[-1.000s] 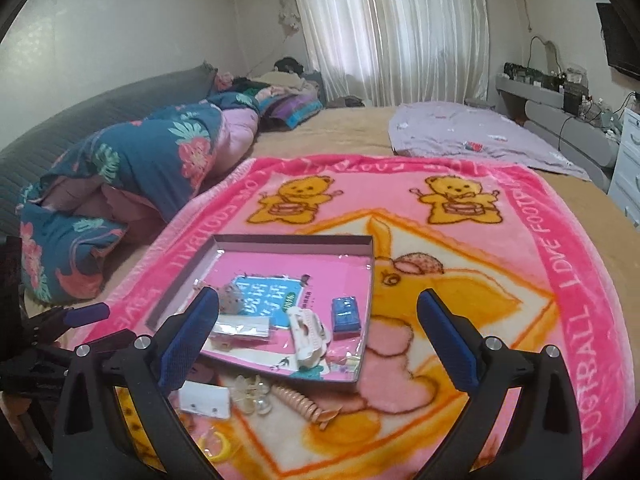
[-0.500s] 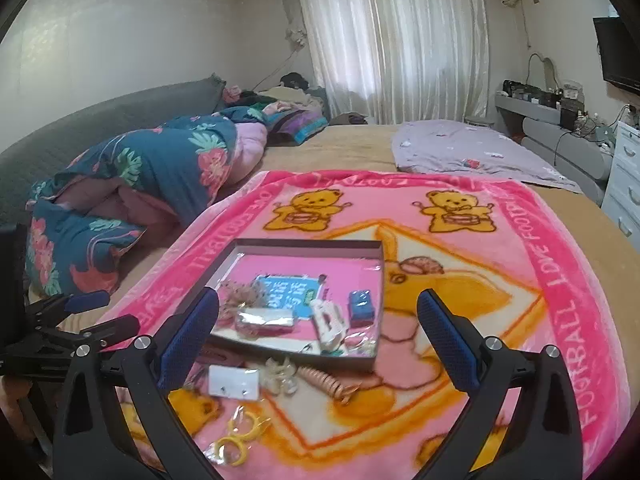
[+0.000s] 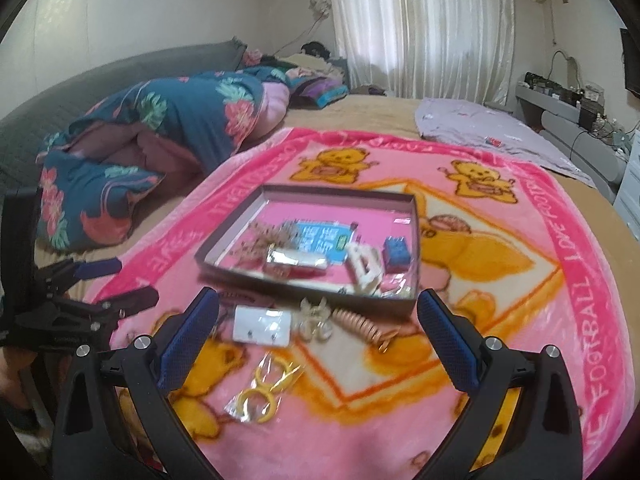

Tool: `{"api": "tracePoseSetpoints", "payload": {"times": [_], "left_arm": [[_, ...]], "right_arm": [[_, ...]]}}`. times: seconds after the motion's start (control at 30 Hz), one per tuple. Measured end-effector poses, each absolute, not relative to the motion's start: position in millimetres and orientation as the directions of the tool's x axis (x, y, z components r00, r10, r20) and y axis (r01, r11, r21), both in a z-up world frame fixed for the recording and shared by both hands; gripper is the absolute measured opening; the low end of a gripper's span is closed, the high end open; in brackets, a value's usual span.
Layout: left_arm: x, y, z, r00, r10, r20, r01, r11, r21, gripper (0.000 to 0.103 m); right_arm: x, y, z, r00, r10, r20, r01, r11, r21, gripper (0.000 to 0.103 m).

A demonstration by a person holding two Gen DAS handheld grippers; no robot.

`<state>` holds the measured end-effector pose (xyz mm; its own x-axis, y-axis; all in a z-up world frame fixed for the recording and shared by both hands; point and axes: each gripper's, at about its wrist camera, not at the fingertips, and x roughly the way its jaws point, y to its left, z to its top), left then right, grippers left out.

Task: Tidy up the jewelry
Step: 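Withdraw both tools from the box toward the remaining jewelry, then grasp the bagged yellow hoops with the right tool while the left tool grasps the pompom clip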

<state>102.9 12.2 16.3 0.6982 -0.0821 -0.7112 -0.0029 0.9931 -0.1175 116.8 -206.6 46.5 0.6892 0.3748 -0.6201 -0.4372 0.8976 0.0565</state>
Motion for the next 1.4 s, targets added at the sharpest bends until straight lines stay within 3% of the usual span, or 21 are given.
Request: {"api": "tracePoseSetpoints", "payload": {"times": [0.7,1.1,1.13,1.17,1.27,1.33,1.4], "left_arm": [[97,42,-40,0.615,-0.058,-0.786,-0.065,0.990,-0.124,0.094],[122,34,-63,0.579,-0.175,-0.797,-0.010,0.975,-0.222,0.092],[125,33,-65,0.573,-0.198,-0.795,-0.003,0.970,-0.244,0.092],[127,32,-65,0.569,-0.209,-0.795,-0.002,0.967,-0.255,0.090],[133,24,-65,0.564,-0.239,-0.790,0.025,0.962,-0.273,0.088],[136,20,-65,0.561,-0.245,-0.790,0.038,0.962,-0.272,0.083],[141,15,-68,0.555,-0.251,-0.794,0.049,0.962,-0.269,0.074]], "right_arm": [[92,-183,-24,0.559,0.362,-0.746,-0.480,0.875,0.066,0.099],[109,-162,-61,0.532,0.343,-0.774,-0.457,0.886,0.078,0.098],[110,-160,-64,0.533,0.333,-0.777,-0.461,0.885,0.063,0.093],[111,-158,-67,0.527,0.324,-0.786,-0.464,0.884,0.053,0.080],[114,-154,-75,0.504,0.319,-0.802,-0.482,0.875,0.046,0.056],[115,-156,-74,0.517,0.314,-0.797,-0.487,0.873,0.028,0.044],[119,-165,-71,0.519,0.317,-0.793,-0.467,0.883,0.048,0.042]]}}
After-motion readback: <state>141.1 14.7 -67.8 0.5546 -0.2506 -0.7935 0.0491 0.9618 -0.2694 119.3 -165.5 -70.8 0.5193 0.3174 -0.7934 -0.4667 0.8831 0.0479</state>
